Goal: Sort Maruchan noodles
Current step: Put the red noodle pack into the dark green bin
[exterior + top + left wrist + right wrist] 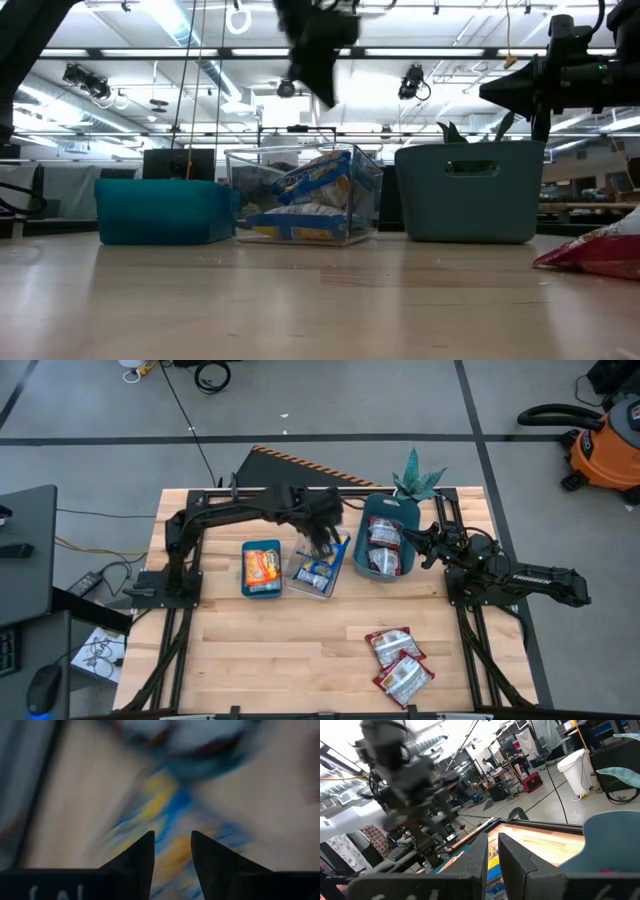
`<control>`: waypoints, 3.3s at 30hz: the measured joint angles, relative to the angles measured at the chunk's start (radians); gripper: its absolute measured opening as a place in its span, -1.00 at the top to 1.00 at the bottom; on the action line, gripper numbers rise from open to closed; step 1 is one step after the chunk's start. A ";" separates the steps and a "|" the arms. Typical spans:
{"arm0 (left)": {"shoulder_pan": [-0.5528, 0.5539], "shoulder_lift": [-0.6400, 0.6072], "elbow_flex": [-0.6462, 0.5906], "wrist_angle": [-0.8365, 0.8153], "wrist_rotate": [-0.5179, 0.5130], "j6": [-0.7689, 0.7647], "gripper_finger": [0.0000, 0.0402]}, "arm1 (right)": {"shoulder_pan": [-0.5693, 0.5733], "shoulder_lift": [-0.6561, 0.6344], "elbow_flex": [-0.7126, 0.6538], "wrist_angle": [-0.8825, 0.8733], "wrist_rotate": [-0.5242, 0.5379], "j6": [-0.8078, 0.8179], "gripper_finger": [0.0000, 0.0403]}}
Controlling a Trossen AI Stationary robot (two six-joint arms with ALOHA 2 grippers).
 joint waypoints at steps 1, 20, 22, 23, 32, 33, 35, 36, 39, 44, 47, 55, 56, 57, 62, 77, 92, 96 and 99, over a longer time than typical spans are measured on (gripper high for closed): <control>-0.021 0.000 0.004 0.046 0.063 -0.003 0.33 | 0.000 0.000 0.000 0.000 0.000 0.000 0.75; -0.494 0.112 -0.238 0.735 -0.043 -0.107 0.33 | 0.000 0.000 0.000 0.002 0.001 0.000 0.75; -0.516 0.148 -0.230 0.770 -0.043 -0.127 0.33 | 0.000 0.002 0.000 -0.003 0.001 0.000 0.75; -0.521 0.168 -0.214 0.764 -0.040 -0.149 0.33 | 0.000 0.002 0.000 -0.002 0.001 0.000 0.75; -0.521 0.349 0.043 0.653 0.042 -0.087 0.33 | 0.000 0.002 0.000 0.000 0.001 0.000 0.75; -0.521 0.362 0.053 0.662 0.042 -0.060 0.33 | 0.000 0.002 0.000 0.000 0.001 0.000 0.75; -0.522 0.385 0.058 0.695 0.044 -0.027 0.33 | 0.000 0.002 0.000 0.000 0.000 0.000 0.75; -0.523 0.392 0.058 0.714 0.043 -0.024 0.33 | 0.000 0.002 0.000 0.000 0.001 0.000 0.75; -0.521 0.406 0.058 0.770 0.055 -0.020 0.33 | 0.000 0.002 0.000 0.000 0.000 0.000 0.75; -0.530 0.424 0.043 0.804 0.096 0.049 0.33 | 0.000 0.002 0.000 0.000 0.000 0.000 0.75; -0.554 0.456 0.043 0.857 0.101 0.085 0.33 | 0.000 0.003 0.000 0.000 0.000 0.000 0.75; -0.613 0.540 0.044 0.903 0.090 -0.030 0.33 | 0.000 0.003 0.000 0.000 0.001 0.000 0.75; -0.618 0.542 0.044 0.903 0.088 -0.046 0.33 | 0.000 0.003 0.000 0.001 0.001 0.000 0.75; -0.624 0.546 0.044 0.907 0.085 -0.061 0.32 | 0.000 0.003 0.000 0.000 0.001 0.000 0.75; -0.647 0.550 0.044 0.901 0.015 -0.093 0.18 | 0.000 0.003 0.000 0.000 0.001 0.000 0.75; -0.651 0.564 0.044 0.935 -0.025 -0.244 -0.11 | 0.000 0.003 0.000 0.000 0.001 0.000 0.75; -0.649 0.588 0.043 0.997 -0.050 -0.279 0.05 | 0.000 0.003 0.000 0.000 0.000 0.000 0.75; -0.646 0.588 0.043 0.992 -0.070 -0.278 0.27 | 0.000 0.003 0.000 0.000 0.000 0.000 0.75; -0.638 0.588 0.043 0.991 -0.072 -0.277 0.47 | 0.000 0.003 0.000 0.000 0.000 0.000 0.75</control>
